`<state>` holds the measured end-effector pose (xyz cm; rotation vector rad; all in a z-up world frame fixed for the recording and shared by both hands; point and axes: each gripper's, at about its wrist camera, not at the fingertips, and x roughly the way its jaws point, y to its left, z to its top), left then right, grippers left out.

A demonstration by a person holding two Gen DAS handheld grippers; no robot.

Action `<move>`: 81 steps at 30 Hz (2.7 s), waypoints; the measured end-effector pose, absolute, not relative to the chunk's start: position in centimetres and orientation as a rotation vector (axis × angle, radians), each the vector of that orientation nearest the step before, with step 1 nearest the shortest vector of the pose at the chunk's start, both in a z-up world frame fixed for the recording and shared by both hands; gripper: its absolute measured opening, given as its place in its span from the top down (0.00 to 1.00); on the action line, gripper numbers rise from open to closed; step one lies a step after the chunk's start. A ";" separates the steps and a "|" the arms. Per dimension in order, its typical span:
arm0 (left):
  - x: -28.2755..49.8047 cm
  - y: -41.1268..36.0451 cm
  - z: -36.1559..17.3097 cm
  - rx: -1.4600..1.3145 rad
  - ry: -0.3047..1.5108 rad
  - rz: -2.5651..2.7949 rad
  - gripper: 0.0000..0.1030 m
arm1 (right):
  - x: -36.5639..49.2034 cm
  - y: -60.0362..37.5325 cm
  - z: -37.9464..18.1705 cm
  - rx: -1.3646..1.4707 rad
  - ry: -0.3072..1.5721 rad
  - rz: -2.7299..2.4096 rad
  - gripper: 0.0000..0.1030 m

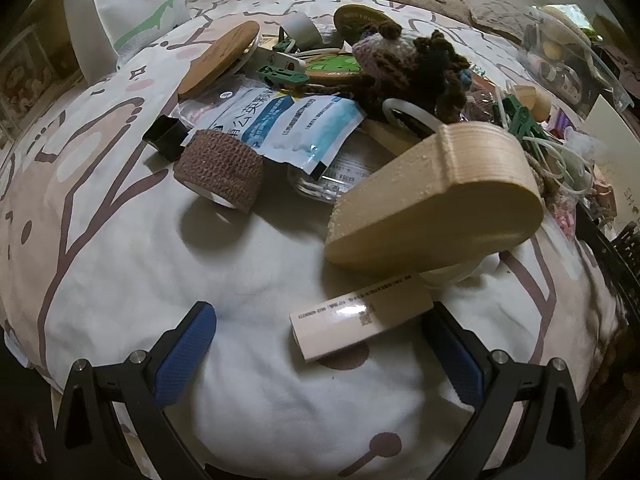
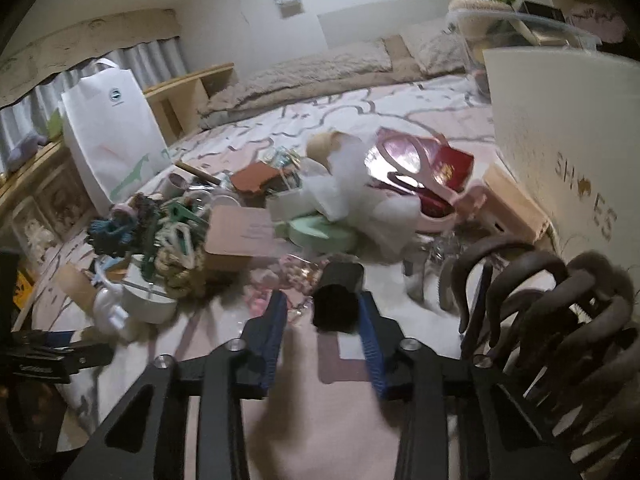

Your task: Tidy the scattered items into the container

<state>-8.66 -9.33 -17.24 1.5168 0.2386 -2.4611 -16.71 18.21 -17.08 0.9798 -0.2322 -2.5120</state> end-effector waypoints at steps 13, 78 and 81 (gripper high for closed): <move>-8.3 -9.2 -16.2 1.458 0.180 -2.467 0.30 | -17.1 18.5 -17.3 0.987 -0.272 -2.499 0.77; -7.4 -2.7 -6.5 1.141 -0.044 -2.758 0.50 | -12.5 21.1 -9.6 0.652 -0.267 -2.442 0.77; -7.5 -1.5 -5.6 1.109 -0.068 -2.789 0.50 | -12.2 21.7 -8.7 0.631 -0.247 -2.454 0.77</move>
